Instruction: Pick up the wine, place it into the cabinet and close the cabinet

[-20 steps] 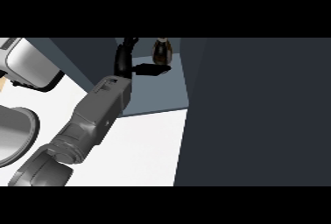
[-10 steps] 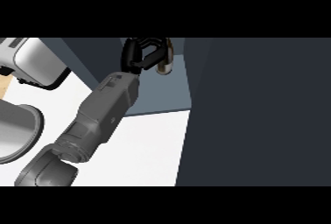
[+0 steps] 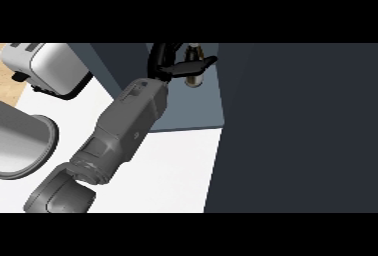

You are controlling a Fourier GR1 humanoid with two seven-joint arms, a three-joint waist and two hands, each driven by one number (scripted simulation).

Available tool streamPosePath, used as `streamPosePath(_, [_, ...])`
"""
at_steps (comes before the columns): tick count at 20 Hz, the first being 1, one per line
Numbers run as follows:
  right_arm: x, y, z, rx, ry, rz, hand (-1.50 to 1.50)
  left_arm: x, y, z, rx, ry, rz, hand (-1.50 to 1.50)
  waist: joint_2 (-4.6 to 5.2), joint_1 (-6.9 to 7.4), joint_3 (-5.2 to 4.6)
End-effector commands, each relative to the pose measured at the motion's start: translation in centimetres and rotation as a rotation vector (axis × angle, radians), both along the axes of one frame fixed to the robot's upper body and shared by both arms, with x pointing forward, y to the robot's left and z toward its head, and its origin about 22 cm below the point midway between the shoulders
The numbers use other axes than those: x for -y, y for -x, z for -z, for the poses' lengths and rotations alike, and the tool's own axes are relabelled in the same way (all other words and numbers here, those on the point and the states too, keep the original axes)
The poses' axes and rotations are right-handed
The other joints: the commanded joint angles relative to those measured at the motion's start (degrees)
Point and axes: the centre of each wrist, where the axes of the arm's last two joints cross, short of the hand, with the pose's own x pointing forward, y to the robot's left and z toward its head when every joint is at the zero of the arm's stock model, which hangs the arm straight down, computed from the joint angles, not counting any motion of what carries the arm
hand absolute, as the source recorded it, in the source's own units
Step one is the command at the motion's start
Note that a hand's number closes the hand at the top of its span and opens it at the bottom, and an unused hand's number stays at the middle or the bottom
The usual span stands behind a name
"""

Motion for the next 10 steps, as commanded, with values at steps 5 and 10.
streamPosePath(5, [0.3, 3.0, -4.1, -0.012, -0.098, -0.002, -1.5, 0.1, 0.6, 1.0, -0.014, 0.025, 0.062, -1.5, -0.87, 2.21, 0.0])
streamPosePath(10, [1.0, 3.4, -5.1, -0.018, -0.08, -0.008, -1.5, 0.2, 1.1, 1.3, -0.037, 0.086, 0.111, -1.5, -1.25, 1.79, 0.0])
